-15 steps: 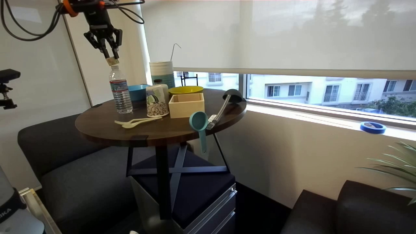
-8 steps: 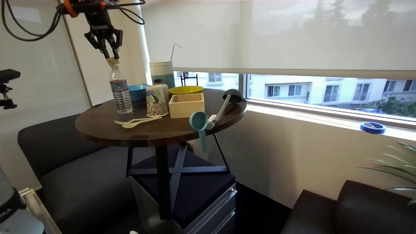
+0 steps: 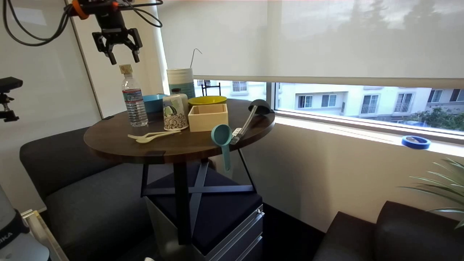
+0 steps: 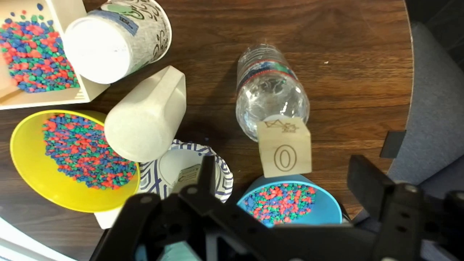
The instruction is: Put the block on the bottle
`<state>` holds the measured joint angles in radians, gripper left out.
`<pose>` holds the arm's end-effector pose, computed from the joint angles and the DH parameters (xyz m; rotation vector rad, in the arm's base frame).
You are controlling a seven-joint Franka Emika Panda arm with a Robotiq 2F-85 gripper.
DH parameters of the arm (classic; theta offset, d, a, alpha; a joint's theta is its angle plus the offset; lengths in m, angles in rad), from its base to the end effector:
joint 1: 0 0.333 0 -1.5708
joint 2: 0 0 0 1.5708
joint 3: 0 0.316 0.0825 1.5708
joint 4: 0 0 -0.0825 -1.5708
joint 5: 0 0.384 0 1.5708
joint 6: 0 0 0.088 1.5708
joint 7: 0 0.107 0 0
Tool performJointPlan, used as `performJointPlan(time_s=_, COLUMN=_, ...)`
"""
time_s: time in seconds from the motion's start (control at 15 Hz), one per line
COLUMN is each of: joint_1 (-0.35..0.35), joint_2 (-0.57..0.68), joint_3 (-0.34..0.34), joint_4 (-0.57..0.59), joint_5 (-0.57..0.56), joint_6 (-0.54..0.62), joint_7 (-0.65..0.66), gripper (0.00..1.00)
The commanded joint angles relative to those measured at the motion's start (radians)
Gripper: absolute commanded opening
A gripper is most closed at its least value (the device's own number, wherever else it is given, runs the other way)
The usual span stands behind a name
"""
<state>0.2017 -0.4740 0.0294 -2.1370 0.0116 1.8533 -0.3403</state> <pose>0.4138 0.1007 0.6101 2.9904 0.8717 0.2964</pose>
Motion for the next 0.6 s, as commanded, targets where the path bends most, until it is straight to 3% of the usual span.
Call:
performJointPlan(time_s=0.0, joint_1=-0.011, joint_2=-0.014, joint_3=0.002, joint_4=0.016, joint_5=0.011, joint_6=0.017, joint_7=-0.004, gripper=1.0)
performJointPlan(time_s=0.53, joint_1=-0.011, joint_2=-0.217, joint_3=-0.011, joint_4=-0.092, joint_5=0.021, joint_6=0.061, joint_7=0.015, gripper=1.0)
